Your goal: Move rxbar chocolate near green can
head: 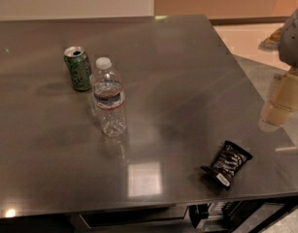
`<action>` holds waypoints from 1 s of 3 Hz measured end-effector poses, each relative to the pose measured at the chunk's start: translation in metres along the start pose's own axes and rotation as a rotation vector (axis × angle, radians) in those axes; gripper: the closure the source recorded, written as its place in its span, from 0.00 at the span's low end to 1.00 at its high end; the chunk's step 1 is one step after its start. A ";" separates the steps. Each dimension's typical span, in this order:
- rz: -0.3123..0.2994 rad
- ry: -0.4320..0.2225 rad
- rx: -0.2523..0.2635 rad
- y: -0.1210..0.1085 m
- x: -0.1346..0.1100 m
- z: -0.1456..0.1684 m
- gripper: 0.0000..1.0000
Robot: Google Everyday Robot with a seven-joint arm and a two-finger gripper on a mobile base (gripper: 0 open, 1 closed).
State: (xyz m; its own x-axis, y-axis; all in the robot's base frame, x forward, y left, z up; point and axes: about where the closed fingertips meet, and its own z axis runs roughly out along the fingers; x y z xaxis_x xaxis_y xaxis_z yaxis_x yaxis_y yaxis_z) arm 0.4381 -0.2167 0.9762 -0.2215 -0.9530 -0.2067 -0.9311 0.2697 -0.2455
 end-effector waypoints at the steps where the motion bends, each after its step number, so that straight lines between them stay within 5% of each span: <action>1: 0.000 0.000 0.000 0.000 0.000 0.000 0.00; 3: -0.074 -0.045 -0.046 0.011 -0.001 0.008 0.00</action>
Offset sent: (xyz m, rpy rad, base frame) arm -0.0022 0.0009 -0.0027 0.0158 0.0312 0.0443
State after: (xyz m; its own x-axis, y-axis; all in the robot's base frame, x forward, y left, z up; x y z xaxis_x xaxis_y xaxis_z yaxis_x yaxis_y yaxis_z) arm 0.4304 -0.2119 0.9657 -0.1397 -0.9626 -0.2321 -0.9571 0.1914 -0.2178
